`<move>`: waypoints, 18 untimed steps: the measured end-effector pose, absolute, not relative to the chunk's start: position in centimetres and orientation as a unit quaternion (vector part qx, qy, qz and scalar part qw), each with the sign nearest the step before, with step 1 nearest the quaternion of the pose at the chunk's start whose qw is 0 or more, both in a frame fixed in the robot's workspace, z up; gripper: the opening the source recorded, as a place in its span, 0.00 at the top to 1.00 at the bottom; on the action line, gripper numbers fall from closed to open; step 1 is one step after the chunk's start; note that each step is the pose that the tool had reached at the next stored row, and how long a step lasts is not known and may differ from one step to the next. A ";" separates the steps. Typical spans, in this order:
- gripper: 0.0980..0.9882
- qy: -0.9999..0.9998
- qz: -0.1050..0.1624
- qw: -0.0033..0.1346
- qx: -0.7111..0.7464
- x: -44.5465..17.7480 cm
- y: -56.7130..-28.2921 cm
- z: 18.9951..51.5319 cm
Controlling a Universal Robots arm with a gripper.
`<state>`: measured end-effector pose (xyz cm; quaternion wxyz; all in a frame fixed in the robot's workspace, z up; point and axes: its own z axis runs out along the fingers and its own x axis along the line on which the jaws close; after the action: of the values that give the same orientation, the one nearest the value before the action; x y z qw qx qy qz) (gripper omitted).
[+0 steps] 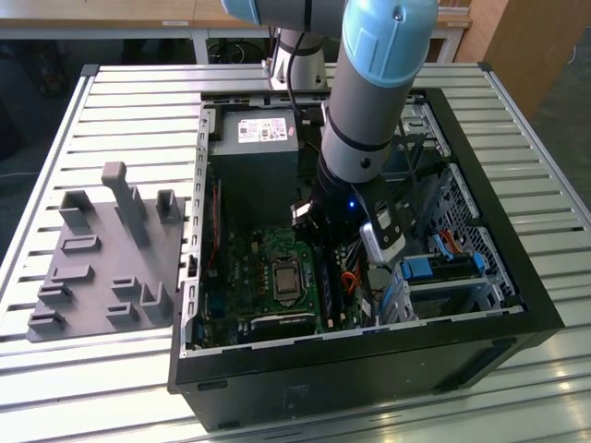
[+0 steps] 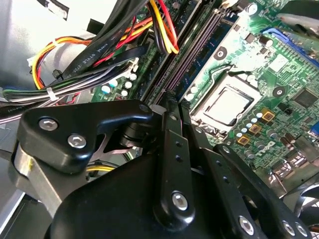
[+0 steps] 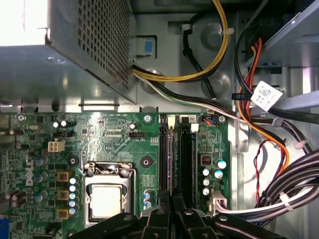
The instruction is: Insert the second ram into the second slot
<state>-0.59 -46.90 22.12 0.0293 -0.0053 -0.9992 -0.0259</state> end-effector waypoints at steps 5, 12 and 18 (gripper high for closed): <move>0.96 -0.999 -0.026 0.030 0.002 -0.6 -46.9 22.1; 0.96 -0.999 -0.026 0.030 0.004 -0.6 -46.9 21.9; 0.96 -0.999 -0.025 0.030 0.004 -0.6 -46.9 21.7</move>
<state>-0.59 -46.90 21.66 0.0305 0.0040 -0.9992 -0.0254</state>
